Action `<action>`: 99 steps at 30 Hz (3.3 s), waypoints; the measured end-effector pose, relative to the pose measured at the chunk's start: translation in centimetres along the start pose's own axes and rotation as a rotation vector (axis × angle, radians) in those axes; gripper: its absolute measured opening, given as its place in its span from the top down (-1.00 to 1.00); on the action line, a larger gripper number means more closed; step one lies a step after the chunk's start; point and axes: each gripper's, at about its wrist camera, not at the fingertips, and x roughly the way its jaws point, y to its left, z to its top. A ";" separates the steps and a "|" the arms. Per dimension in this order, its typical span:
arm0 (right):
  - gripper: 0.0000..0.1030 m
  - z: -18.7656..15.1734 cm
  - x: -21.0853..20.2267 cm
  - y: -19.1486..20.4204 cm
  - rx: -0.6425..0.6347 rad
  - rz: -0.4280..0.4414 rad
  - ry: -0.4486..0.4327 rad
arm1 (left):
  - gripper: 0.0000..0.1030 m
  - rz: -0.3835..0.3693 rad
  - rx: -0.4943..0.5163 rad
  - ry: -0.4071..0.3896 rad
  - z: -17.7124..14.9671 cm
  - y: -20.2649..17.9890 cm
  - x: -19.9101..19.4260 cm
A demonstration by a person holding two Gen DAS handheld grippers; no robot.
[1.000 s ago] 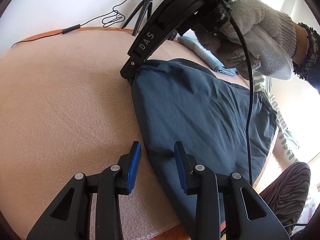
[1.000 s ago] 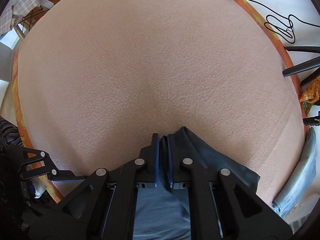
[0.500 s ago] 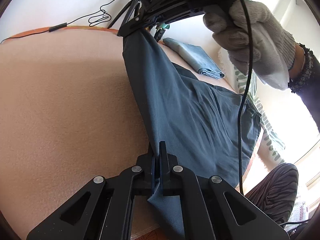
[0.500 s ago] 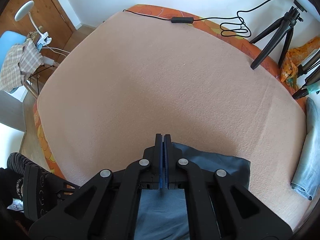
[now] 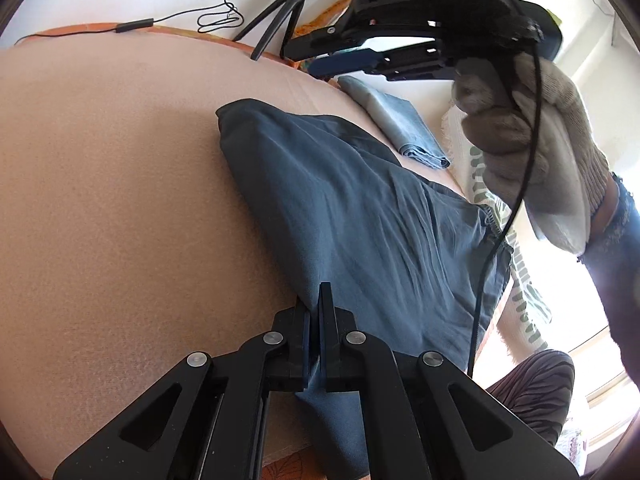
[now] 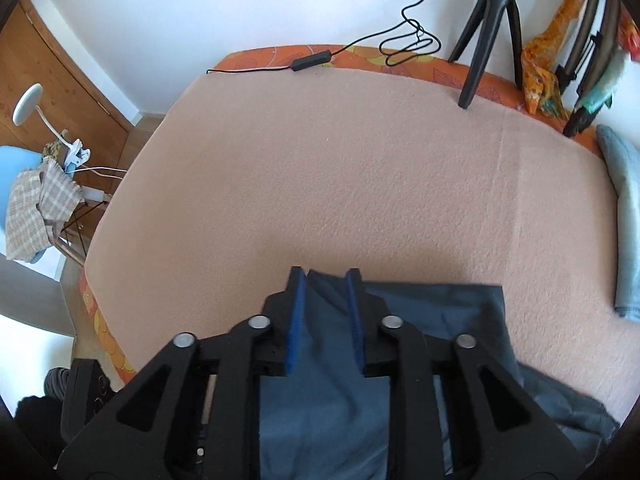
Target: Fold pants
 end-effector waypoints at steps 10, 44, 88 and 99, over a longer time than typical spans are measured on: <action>0.10 -2.0 5.2 4.0 -0.052 -0.111 0.191 | 0.99 0.012 0.016 -0.048 -0.5 -1.3 0.0; 0.88 -0.3 -1.4 0.8 0.099 -0.079 -0.055 | 0.93 -0.048 0.020 -0.056 -2.4 -2.2 -3.9; 0.89 -14.0 -20.0 -28.1 0.402 -0.160 -0.259 | 0.95 -0.472 0.329 0.084 2.9 -24.9 11.4; 0.89 -16.6 -18.3 -34.5 0.453 -0.173 -0.230 | 0.95 -0.436 0.366 0.163 2.2 -27.0 18.0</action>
